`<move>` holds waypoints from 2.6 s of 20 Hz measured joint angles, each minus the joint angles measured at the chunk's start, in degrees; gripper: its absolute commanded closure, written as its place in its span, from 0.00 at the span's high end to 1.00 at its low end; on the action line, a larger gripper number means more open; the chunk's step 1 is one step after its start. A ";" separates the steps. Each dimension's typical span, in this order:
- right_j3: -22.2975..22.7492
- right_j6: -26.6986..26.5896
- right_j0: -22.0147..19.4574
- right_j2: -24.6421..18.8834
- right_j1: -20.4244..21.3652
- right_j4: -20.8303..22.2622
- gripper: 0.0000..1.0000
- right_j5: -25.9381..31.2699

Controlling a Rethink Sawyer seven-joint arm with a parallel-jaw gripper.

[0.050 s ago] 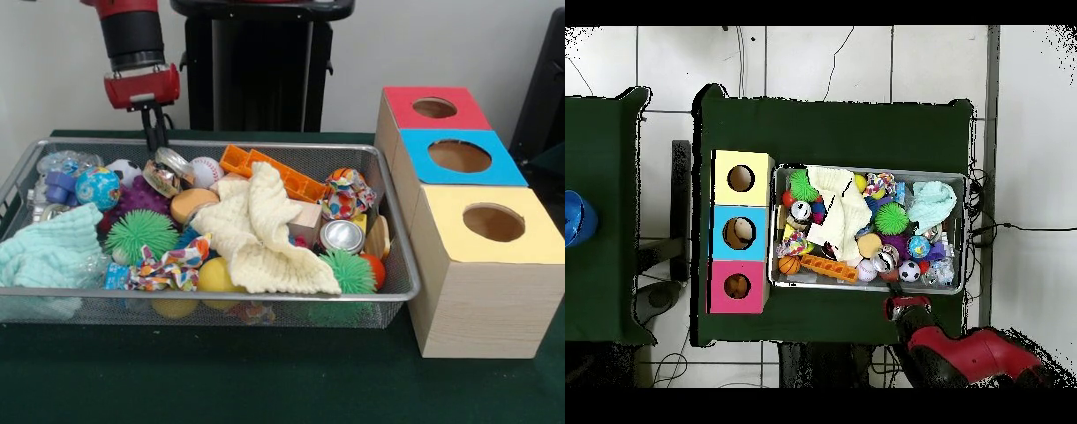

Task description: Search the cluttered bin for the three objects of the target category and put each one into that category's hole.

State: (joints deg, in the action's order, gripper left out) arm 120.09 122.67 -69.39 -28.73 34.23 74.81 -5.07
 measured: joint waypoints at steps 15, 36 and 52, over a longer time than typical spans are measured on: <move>-1.95 -7.91 -20.18 -16.94 -9.68 -3.86 0.00 16.59; -8.66 -9.60 -9.92 -17.11 -15.17 -2.52 0.00 9.30; -11.34 -9.60 -8.84 -17.15 -17.22 -2.52 0.00 9.29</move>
State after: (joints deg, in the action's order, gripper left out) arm 108.75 113.07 -78.23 -45.88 17.01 72.30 4.23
